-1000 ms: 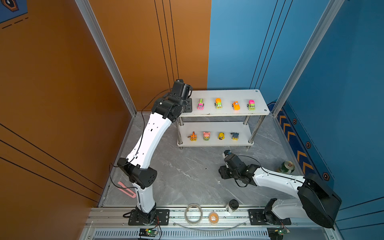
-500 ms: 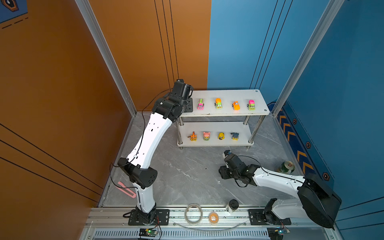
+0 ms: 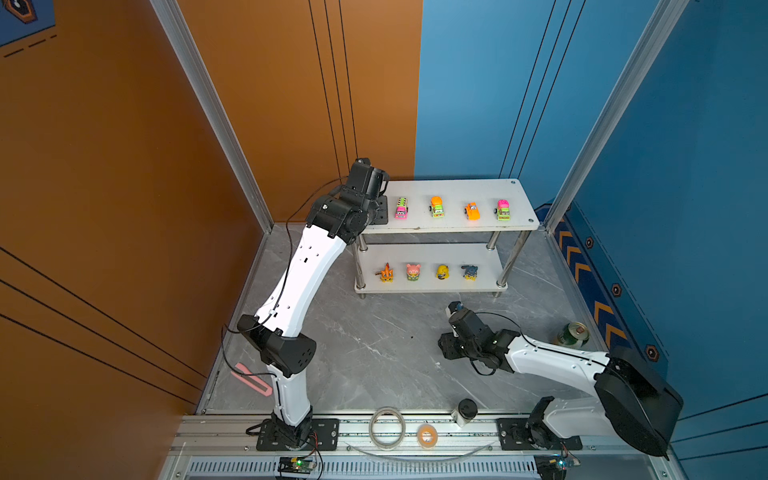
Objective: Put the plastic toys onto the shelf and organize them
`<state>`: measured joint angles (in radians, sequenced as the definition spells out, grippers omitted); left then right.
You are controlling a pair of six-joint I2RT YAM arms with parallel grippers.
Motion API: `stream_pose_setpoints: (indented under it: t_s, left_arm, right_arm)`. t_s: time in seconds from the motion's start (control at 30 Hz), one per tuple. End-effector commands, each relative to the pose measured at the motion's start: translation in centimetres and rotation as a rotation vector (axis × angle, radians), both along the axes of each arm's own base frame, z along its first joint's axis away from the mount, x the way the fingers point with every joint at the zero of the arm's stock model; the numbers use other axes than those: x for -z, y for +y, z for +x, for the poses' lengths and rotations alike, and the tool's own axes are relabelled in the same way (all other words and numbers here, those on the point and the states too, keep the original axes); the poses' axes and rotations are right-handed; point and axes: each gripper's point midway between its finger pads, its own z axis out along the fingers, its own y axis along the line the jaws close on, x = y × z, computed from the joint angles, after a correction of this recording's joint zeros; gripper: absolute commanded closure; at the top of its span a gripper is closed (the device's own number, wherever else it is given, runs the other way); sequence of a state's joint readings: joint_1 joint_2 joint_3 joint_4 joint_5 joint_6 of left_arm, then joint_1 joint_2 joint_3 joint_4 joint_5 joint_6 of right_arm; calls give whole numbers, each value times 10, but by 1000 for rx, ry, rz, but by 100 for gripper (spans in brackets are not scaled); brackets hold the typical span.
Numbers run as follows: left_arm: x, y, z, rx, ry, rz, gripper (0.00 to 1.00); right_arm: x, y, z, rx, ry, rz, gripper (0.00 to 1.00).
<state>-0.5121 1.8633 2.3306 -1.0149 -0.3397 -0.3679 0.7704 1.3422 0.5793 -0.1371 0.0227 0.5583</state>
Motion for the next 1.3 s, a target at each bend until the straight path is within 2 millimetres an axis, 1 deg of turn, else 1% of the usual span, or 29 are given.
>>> stream_pose_setpoints:
  t_s: [0.0, 0.2, 0.33, 0.4, 0.5, 0.57, 0.6, 0.63, 0.67, 0.7, 0.77, 0.8, 0.83, 0.87, 0.9, 0.97, 1.03, 1.07, 1.1, 1.13, 1.17, 1.23, 1.27]
  left_arm:
    - [-11, 0, -3, -3, -23, -7, 56]
    - [-36, 14, -18, -18, -77, -1, 51]
    - [-53, 25, -36, -21, -113, -4, 51]
    - [-62, 31, -47, -22, -132, -3, 50]
    - [-66, 36, -64, -5, -148, 29, 49]
    - [-66, 35, -75, 21, -165, 48, 44]
    - [-64, 34, -80, 37, -176, 59, 39]
    - [-59, 33, -85, 48, -186, 71, 32]
    - [-56, 33, -89, 55, -199, 78, 11]
    - [-47, 32, -93, 67, -211, 84, 2]
    - [-31, 30, -101, 95, -240, 87, 2]
    - [-23, 29, -106, 107, -262, 81, 2]
    - [-15, 28, -111, 119, -287, 74, 2]
    - [-9, 28, -116, 127, -310, 69, 2]
    - [1, 28, -121, 140, -328, 69, 2]
    - [13, 27, -130, 158, -370, 58, 2]
    - [33, 22, -140, 200, -379, 58, 2]
    - [43, 20, -143, 213, -372, 61, 2]
    - [63, 17, -147, 236, -348, 74, 2]
    - [78, 14, -151, 261, -335, 81, 2]
    - [88, 12, -155, 270, -330, 81, 2]
    - [115, 9, -161, 301, -330, 90, 2]
    - [125, 12, -164, 291, -334, 100, 2]
  right_arm:
    - [-2, -6, 1, 20, -13, -6, 49]
    - [-15, -10, 3, 27, -43, -9, 49]
    - [-31, -15, 6, 35, -83, -24, 49]
    - [-44, -20, 8, 42, -117, -36, 48]
    - [-70, -34, 15, 67, -189, -63, 43]
    - [-90, -46, 18, 90, -248, -77, 40]
    - [-102, -52, 20, 105, -283, -84, 38]
    - [-114, -61, 21, 125, -324, -91, 37]
    - [-125, -67, 21, 140, -358, -95, 36]
    - [-135, -76, 21, 160, -394, -104, 35]
    - [-157, -94, 19, 205, -470, -107, 30]
    - [-165, -102, 17, 226, -507, -112, 3]
    - [-174, -111, 14, 247, -542, -114, 0]
    - [-179, -118, 11, 266, -568, -118, 0]
    - [-184, -133, 11, 318, -596, -128, 0]
    - [-191, -148, 6, 358, -639, -135, 0]
    - [-194, -165, 0, 422, -679, -150, 0]
    - [-194, -171, -1, 447, -692, -153, 0]
    - [-194, -177, -3, 476, -704, -156, 0]
    - [-193, -183, -5, 498, -712, -161, 0]
    - [-190, -186, -6, 515, -716, -166, 0]
    - [-183, -196, -8, 567, -717, -179, 0]
    - [-177, -200, -9, 591, -713, -188, 0]
